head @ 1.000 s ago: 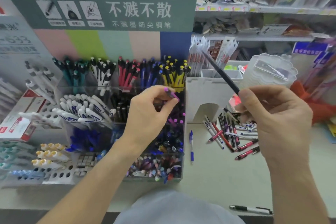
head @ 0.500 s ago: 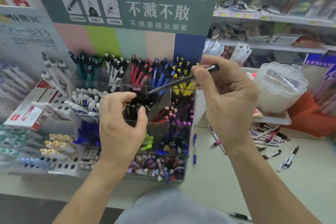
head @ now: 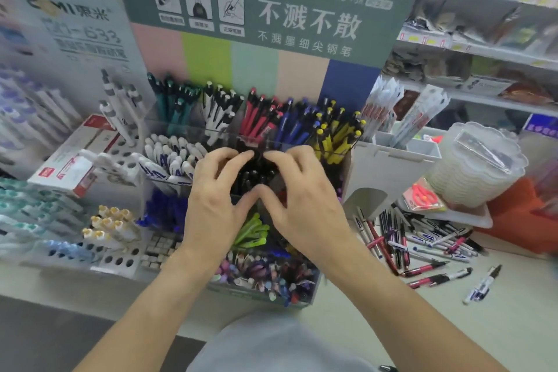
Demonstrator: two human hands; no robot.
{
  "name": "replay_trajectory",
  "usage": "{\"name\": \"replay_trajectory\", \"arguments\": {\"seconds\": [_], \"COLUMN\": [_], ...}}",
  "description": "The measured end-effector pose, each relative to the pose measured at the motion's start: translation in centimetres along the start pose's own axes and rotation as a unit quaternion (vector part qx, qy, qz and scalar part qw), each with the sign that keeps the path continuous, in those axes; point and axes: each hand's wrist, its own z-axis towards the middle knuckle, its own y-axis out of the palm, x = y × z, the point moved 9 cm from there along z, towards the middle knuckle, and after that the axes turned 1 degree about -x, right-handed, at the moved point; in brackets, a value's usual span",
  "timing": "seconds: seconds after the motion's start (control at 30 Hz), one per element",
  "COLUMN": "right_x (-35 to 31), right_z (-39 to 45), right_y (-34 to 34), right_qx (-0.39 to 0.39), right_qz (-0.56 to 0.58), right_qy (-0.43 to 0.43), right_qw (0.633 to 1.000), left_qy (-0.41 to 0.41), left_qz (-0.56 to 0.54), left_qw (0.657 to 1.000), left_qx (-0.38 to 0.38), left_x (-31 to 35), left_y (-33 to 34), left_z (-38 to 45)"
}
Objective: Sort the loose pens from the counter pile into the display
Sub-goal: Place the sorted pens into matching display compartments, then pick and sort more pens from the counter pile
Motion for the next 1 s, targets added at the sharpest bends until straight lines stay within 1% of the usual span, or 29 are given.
{"name": "replay_trajectory", "arguments": {"seconds": [0.07, 0.17, 0.23, 0.3, 0.37, 0.4, 0.43, 0.47, 0.5, 0.53, 0.57, 0.6, 0.63, 0.67, 0.7, 0.73, 0.8, 0.83, 0.9, 0.93, 1.0], "right_x": [0.9, 0.6, 0.2, -0.2, 0.2, 1.4, 3.5, 6.4, 10.0, 14.2, 18.0, 21.0, 23.1, 24.3, 24.9, 25.0, 25.0, 25.2, 25.9, 26.2, 26.7], "right_z": [0.0, 1.5, 2.2, 1.5, -0.7, -2.4, -4.5, -7.1, -10.1, -13.7, -17.8, -22.0, -26.1, -29.9, -32.9, -35.1, -37.2, -37.9, -38.6, -38.7, -39.2], "right_y": [-0.1, 1.7, 1.6, 0.0, -3.3, -5.0, -6.5, -7.5, -7.9, -7.5, -6.3, -4.8, -3.3, -2.0, -0.9, 0.0, 1.6, 2.1, 2.2, 2.1, 2.1], "right_qx": [0.001, -0.010, 0.012, 0.035, 0.088, 0.124, 0.158, 0.184, 0.188, 0.156, 0.084, -0.009, -0.101, -0.172, -0.224, -0.264, -0.324, -0.339, -0.343, -0.343, -0.343], "right_qz": [0.005, 0.026, 0.026, 0.025, 0.056, 0.085, 0.106, 0.114, 0.113, 0.111, 0.100, 0.078, 0.060, 0.050, 0.053, 0.053, 0.043, 0.036, 0.013, -0.001, 0.011], "right_qy": [0.040, 0.015, -0.005, -0.032, -0.051, -0.038, -0.007, 0.043, 0.117, 0.211, 0.305, 0.374, 0.419, 0.452, 0.473, 0.478, 0.451, 0.439, 0.419, 0.404, 0.394], "right_qw": [0.999, 1.000, 1.000, 0.999, 0.993, 0.988, 0.982, 0.975, 0.969, 0.959, 0.944, 0.924, 0.900, 0.874, 0.851, 0.836, 0.830, 0.831, 0.841, 0.848, 0.853], "left_qy": [0.009, 0.024, 0.033, 0.045, 0.059, 0.066, 0.078, 0.098, 0.120, 0.138, 0.148, 0.146, 0.137, 0.121, 0.104, 0.087, 0.056, 0.040, -0.002, -0.027, -0.061], "left_qz": [-0.009, -0.043, -0.048, -0.019, 0.017, 0.018, 0.003, -0.025, -0.063, -0.110, -0.160, -0.205, -0.236, -0.251, -0.249, -0.240, -0.209, -0.184, -0.122, -0.089, -0.030], "left_qw": [1.000, 0.998, 0.998, 0.999, 0.998, 0.998, 0.996, 0.992, 0.986, 0.981, 0.975, 0.968, 0.960, 0.951, 0.943, 0.934, 0.918, 0.911, 0.897, 0.892, 0.884], "left_qx": [0.020, 0.026, 0.006, -0.017, -0.009, 0.013, 0.045, 0.076, 0.093, 0.086, 0.052, -0.003, -0.067, -0.134, -0.196, -0.251, -0.331, -0.367, -0.424, -0.443, -0.463], "left_x": [-0.1, 0.1, 0.2, 0.4, 1.2, 1.9, 3.0, 4.4, 6.0, 7.8, 9.6, 11.2, 12.7, 13.9, 14.8, 15.4, 15.8, 15.5, 14.1, 12.9, 11.0], "left_y": [-0.3, -0.7, -0.8, -0.5, -0.6, -1.1, -1.9, -2.7, -3.1, -3.1, -2.3, -0.9, 1.1, 3.5, 5.9, 8.4, 12.9, 15.0, 19.2, 21.0, 24.2], "left_z": [0.2, 0.3, 0.6, 0.7, 0.6, 0.4, 0.1, -0.3, -0.9, -1.6, -2.2, -2.8, -3.5, -4.4, -5.4, -6.6, -9.0, -10.3, -12.6, -13.4, -14.9]}}
